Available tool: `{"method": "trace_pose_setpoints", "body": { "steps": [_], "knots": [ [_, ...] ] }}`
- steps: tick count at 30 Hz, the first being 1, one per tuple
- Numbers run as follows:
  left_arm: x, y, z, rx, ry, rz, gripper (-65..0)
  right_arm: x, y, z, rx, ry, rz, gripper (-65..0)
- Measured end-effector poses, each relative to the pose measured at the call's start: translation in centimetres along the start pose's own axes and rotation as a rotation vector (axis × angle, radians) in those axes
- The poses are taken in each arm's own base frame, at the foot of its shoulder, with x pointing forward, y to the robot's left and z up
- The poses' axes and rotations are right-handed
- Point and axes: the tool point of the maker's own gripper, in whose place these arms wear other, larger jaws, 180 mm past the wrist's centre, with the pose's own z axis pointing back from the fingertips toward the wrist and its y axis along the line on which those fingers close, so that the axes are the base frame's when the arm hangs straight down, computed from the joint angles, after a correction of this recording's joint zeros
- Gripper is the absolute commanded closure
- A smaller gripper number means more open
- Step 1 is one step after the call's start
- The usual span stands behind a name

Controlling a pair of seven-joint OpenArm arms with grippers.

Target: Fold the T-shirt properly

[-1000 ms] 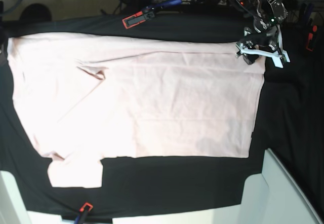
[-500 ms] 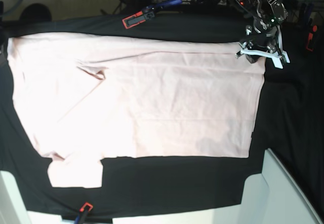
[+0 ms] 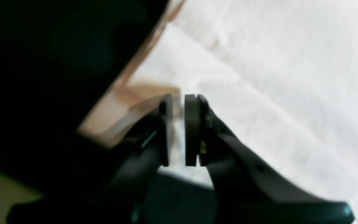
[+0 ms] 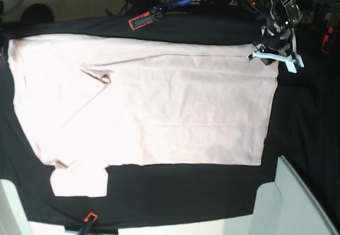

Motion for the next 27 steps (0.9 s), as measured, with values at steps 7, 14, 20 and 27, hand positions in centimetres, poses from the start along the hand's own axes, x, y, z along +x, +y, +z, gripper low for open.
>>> {"method": "trace_pose_setpoints", "body": {
  "steps": [7,14,20,27],
  "knots": [
    [0.3,0.3,0.4,0.007,-0.017,-0.002,-20.3,0.3,0.3,-0.2,0.006,-0.007,-0.001,-31.2],
    [-1.0,0.6,0.1,0.012,0.017,0.007,-36.4,0.3,0.3,-0.2,0.006,-0.006,0.000,-31.2],
    [0.3,1.6,-0.2,0.039,-0.015,0.043,-36.4,0.3,0.2,-0.2,0.006,-0.005,0.000,-31.2],
    [0.0,2.1,-1.1,0.047,-0.002,0.059,-36.4,0.2,0.2,-0.2,0.004,-0.003,0.000,-31.2]
  ]
}}
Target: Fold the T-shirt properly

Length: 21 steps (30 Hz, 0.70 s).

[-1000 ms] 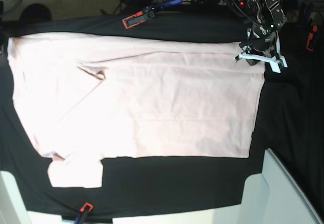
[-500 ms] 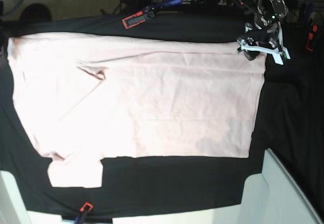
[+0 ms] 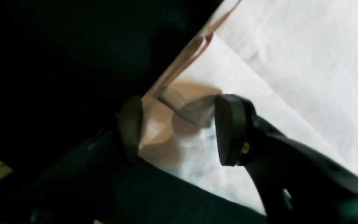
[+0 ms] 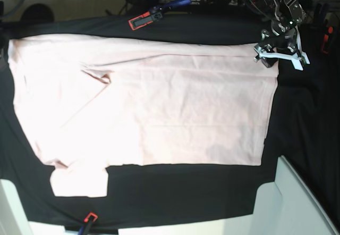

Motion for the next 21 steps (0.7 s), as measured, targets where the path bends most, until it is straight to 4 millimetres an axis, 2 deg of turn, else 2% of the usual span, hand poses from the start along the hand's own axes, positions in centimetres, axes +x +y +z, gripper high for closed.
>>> {"method": "trace_pose_setpoints", "body": {
  "steps": [6,17,19,21],
  "knots": [
    [0.4,-0.7,-0.3,-0.011,-0.006,0.007,-36.4,0.0,0.0,0.0,0.001,-0.001,0.000,-31.2],
    [0.4,-0.7,-0.3,-0.012,-0.006,0.007,-35.8,0.0,0.1,-0.1,0.002,-0.001,0.000,-31.2],
    [0.4,-1.1,-0.4,-0.020,-0.003,-0.003,-30.2,0.1,0.1,-0.1,0.002,-0.002,0.000,-31.2],
    [0.1,-1.9,-0.4,-0.032,0.005,-0.019,-21.2,0.1,0.1,-0.1,0.002,-0.002,0.000,-31.2]
  ]
}}
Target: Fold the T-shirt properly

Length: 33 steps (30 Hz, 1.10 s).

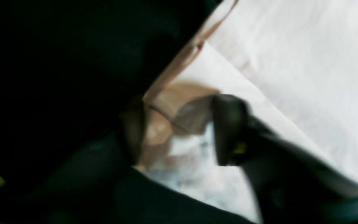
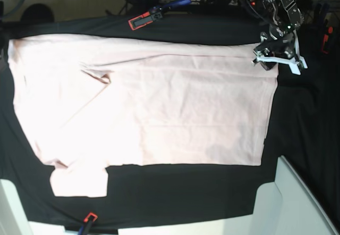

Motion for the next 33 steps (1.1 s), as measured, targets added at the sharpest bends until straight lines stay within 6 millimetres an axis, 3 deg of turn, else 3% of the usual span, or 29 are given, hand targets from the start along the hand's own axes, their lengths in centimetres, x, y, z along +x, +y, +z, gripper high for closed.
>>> {"method": "trace_pose_setpoints", "body": {
  "steps": [3,6,17,24,33],
  "knots": [
    [-0.2,-0.8,-0.1,-0.023,0.008,-0.005,-7.1,0.0,0.0,0.0,0.000,0.000,0.000,-31.2],
    [-0.1,-0.8,-0.2,-0.023,0.006,-0.002,0.0,0.0,0.0,0.0,0.000,0.000,0.000,-31.2],
    [-0.4,-0.3,0.1,-0.013,0.013,-0.002,0.0,0.0,0.0,0.0,0.000,-0.001,0.000,-31.2],
    [0.5,0.5,1.4,0.001,-0.017,-0.028,-20.5,0.0,0.0,0.0,0.000,0.000,0.000,-31.2],
    [0.5,0.3,1.3,-0.003,-0.017,-0.026,-21.0,0.0,0.0,0.0,0.000,0.000,-0.001,-31.2]
  ]
}}
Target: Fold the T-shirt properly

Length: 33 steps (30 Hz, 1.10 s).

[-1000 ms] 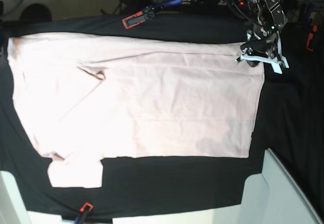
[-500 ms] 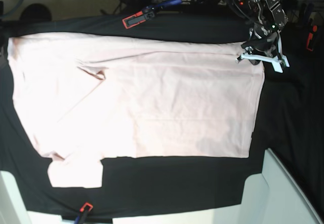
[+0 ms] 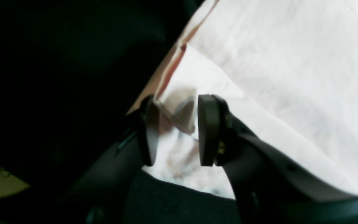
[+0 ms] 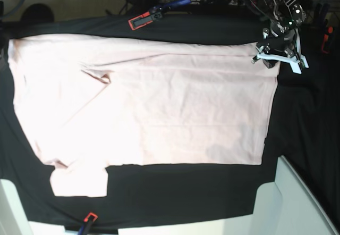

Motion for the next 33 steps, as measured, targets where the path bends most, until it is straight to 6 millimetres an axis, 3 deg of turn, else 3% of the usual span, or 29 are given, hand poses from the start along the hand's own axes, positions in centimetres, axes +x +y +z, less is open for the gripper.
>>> {"method": "trace_pose_setpoints", "body": {
  "steps": [2,5,10,20,25,30,33],
  "knots": [
    [-0.1,-0.1,0.0,-0.002,0.003,0.001,-18.0,0.0,0.0,0.0,0.000,0.000,0.001,-31.2],
    [-0.2,-0.3,-0.1,-0.006,0.005,-0.001,0.0,0.0,0.0,0.0,0.000,0.000,0.000,-31.2],
    [0.7,-1.0,-0.4,-0.020,-0.014,0.005,0.0,0.0,0.0,0.0,0.000,0.000,0.001,-31.2],
    [4.4,-5.0,-1.9,-0.085,-0.087,0.062,0.0,0.0,0.0,0.0,0.000,0.000,0.000,-31.2],
    [3.4,-4.9,-3.1,-0.076,-0.049,0.096,0.0,0.0,0.0,0.0,0.000,0.001,0.000,-31.2],
    [3.2,-2.4,-3.6,-0.015,-0.047,0.196,0.0,-0.1,0.1,-0.1,0.003,0.007,0.004,-31.2],
    [3.7,-1.5,-3.6,0.007,-0.064,0.245,0.0,-1.4,1.7,-1.2,0.039,0.066,0.050,-31.2]
  ]
}}
